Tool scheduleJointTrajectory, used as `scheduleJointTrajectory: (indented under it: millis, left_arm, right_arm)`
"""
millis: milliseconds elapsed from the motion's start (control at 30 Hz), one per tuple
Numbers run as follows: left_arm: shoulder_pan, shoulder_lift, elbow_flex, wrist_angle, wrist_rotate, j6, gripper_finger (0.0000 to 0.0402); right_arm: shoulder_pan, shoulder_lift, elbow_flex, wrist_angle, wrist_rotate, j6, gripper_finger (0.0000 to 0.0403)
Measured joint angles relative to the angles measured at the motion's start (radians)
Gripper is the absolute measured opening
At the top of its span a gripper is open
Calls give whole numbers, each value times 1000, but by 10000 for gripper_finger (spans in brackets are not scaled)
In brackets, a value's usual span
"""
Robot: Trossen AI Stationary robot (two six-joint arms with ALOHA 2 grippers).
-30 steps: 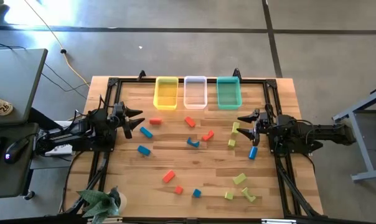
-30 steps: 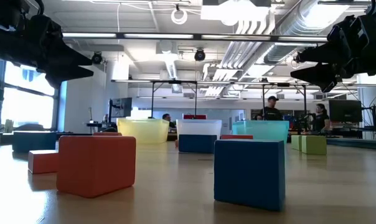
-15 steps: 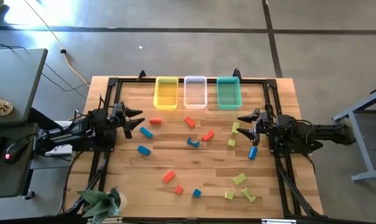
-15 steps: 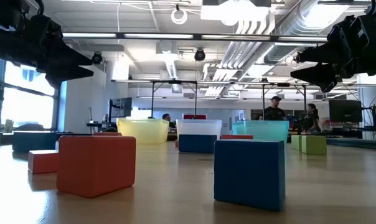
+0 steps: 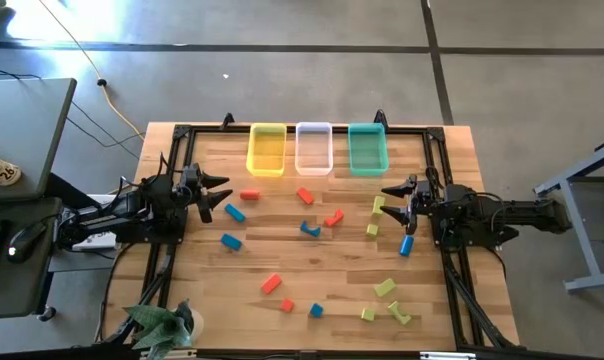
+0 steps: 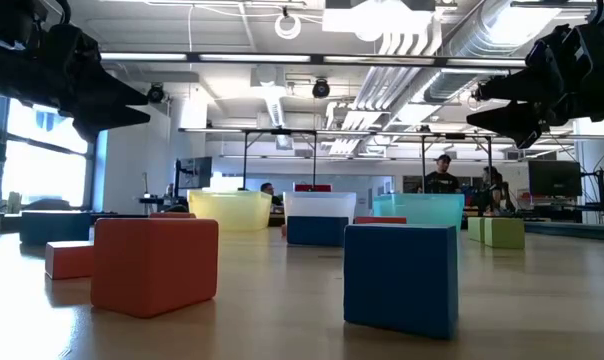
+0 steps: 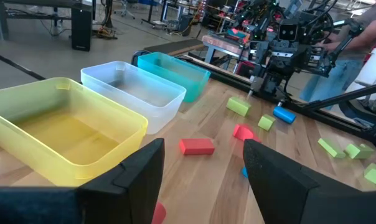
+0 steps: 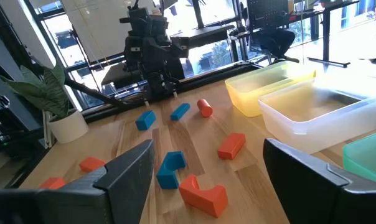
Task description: Sort & place blocks by color
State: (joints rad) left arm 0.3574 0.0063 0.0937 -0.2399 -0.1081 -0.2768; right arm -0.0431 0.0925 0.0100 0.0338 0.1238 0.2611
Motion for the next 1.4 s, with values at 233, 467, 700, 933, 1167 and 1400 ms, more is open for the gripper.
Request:
scheduleJointTrajectory:
  millis: [233, 467, 700, 933, 1167, 1400]
  left_arm:
    - [0, 0, 0, 0, 0, 0, 209]
    - [0, 0, 0, 0, 0, 0, 209]
    - [0, 0, 0, 0, 0, 0, 209]
    - [0, 0, 0, 0, 0, 0, 209]
    - [0, 0, 0, 0, 0, 0, 209]
    - [0, 0, 0, 0, 0, 0, 209]
  right_arm:
    - [0, 0, 0, 0, 0, 0, 287]
    - [0, 0, 0, 0, 0, 0, 287]
    - [0, 0, 0, 0, 0, 0, 287]
    - [0, 0, 0, 0, 0, 0, 287]
    - [0, 0, 0, 0, 0, 0, 287]
    - [-1, 0, 0, 5, 6, 23, 287]
